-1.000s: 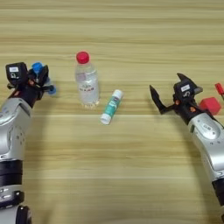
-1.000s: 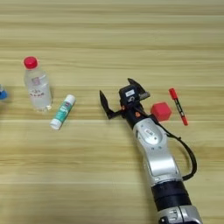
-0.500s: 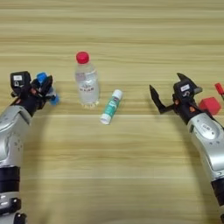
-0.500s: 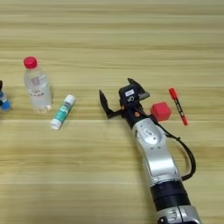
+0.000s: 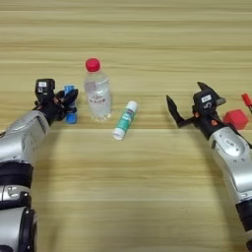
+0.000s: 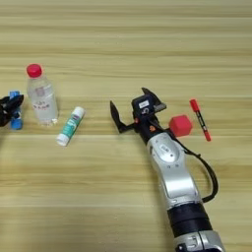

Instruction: Move the objects on the table

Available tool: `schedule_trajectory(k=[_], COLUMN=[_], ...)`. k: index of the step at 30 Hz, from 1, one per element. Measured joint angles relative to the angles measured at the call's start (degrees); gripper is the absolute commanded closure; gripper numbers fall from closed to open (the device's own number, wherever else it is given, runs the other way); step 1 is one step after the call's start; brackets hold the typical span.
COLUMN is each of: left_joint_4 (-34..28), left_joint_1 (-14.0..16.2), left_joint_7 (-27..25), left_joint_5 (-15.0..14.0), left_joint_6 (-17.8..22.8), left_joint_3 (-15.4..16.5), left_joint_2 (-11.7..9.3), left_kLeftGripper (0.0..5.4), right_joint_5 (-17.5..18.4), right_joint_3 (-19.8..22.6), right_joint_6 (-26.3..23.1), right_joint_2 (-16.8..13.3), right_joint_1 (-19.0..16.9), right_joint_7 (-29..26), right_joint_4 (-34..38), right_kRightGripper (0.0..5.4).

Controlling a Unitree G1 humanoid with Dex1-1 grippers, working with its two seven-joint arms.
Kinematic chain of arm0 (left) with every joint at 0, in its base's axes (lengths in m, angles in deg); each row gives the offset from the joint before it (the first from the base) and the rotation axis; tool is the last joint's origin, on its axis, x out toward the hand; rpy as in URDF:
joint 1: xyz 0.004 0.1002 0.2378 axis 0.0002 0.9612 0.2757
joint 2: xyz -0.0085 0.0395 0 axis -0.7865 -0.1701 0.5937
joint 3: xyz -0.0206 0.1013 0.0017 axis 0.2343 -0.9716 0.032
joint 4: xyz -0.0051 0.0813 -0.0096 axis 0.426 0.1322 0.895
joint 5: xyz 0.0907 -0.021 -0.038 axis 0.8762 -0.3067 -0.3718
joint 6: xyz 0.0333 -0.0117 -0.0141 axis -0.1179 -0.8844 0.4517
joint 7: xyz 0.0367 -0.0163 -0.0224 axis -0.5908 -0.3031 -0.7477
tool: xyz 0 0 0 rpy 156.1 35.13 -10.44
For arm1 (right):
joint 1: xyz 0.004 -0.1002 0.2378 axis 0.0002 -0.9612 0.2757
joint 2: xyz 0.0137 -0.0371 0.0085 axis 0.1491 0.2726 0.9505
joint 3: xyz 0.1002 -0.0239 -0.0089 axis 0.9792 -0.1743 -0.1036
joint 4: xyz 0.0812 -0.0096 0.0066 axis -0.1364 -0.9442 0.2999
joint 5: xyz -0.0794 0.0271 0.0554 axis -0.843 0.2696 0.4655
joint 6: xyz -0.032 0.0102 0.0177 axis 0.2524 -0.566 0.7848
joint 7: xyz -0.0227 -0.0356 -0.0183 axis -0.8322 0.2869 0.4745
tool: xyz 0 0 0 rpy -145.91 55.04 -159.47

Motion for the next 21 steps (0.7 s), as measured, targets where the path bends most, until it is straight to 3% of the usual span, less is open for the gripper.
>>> schedule_trajectory(k=[10, 19, 21], left_joint_4=[7.59, 9.05, 9.14], left_joint_1=[-3.56, -4.04, -4.05], left_joint_7=[-0.81, -0.63, -0.60], left_joint_5=[3.62, 3.89, 3.99], left_joint_6=[-2.87, -4.26, -4.49], left_joint_3=[-1.55, -0.97, -0.98], left_joint_2=[-0.13, -0.12, -0.12], left_kLeftGripper=[4.08, 4.08, 3.69], right_joint_5=[0.00, 0.00, 0.00], right_joint_3=[-0.02, -0.05, -0.05], right_joint_6=[0.00, 0.00, 0.00], right_joint_2=[0.05, 0.13, 0.15], right_joint_1=[0.04, 0.09, 0.09], right_joint_7=[0.01, 0.01, 0.00], right_joint_4=[0.01, 0.01, 0.01], right_kRightGripper=[0.00, 0.00, 0.00])
